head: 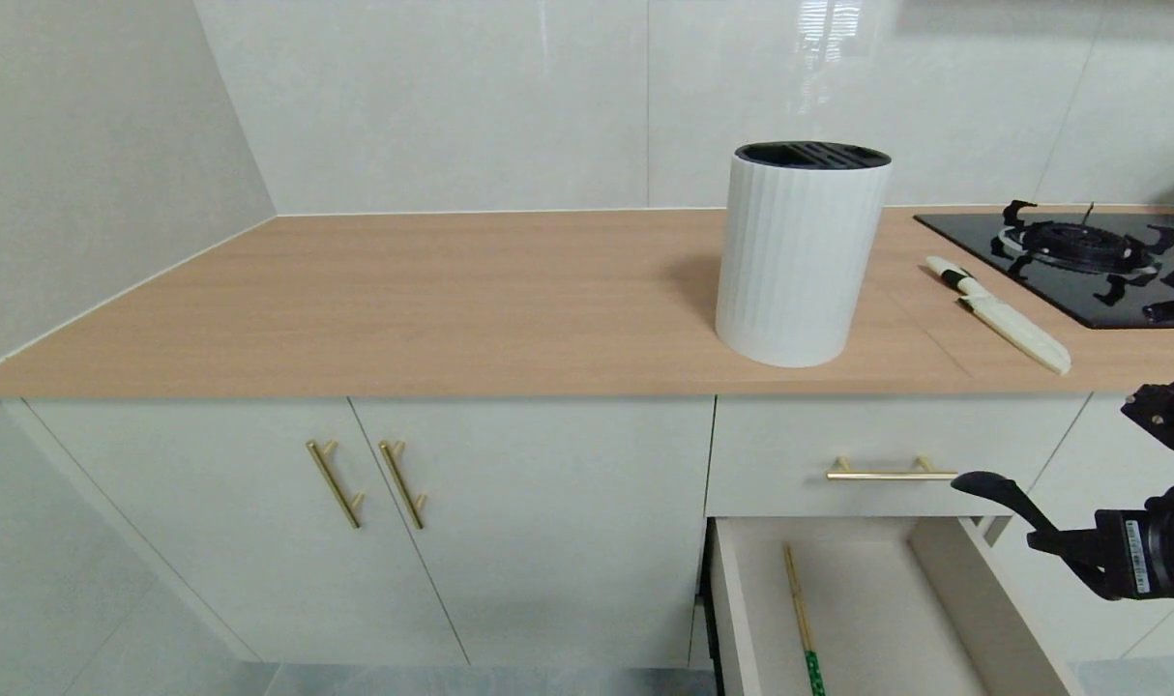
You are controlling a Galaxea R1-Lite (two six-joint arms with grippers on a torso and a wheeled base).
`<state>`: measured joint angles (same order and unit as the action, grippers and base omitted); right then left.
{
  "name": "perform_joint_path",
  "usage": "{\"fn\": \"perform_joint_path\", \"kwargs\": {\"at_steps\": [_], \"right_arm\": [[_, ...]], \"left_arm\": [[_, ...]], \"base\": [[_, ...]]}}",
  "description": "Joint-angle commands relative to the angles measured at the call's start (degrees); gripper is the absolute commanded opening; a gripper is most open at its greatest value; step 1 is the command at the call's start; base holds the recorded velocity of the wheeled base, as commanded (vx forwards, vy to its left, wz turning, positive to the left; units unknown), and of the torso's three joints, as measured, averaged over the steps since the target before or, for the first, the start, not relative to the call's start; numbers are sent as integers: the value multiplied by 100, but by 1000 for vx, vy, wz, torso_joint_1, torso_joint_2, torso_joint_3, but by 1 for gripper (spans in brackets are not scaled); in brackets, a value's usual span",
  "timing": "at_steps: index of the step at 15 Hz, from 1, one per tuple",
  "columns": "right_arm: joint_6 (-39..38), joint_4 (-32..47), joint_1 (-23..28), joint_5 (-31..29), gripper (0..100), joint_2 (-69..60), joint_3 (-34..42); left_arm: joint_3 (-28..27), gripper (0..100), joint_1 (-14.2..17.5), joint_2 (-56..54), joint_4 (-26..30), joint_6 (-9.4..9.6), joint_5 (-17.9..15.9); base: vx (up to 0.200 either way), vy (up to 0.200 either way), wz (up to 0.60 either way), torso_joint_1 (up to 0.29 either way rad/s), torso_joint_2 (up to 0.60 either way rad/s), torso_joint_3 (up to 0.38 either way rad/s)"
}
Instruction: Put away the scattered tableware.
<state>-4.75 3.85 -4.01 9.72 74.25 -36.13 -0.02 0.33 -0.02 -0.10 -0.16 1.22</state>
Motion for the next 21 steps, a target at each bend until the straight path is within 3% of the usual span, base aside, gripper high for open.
{"fn": "perform_joint_path", "kwargs": {"at_steps": [1,6,12,18,21], "right_arm": [[1,10,-82,4,0,54,63],[185,-78,-117,4,0,502,212],[185,-781,-109,-5,0,1250,458],[194,-939,-117,-40,0,1478,467],[159,-1229,-205,-312,0,2278,432]], "left_arm": [[2,100,2,2,1,-2,1],[2,100,2,2,1,-2,1],[2,100,2,2,1,-2,1],[2,100,2,2,1,-2,1],[2,100,2,2,1,-2,1]], "base": [[0,0,0,-178,471,295],[0,0,0,-156,465,306],[0,0,0,-103,421,312],[0,0,0,-9,48,33],[0,0,0,0,0,0]]}}
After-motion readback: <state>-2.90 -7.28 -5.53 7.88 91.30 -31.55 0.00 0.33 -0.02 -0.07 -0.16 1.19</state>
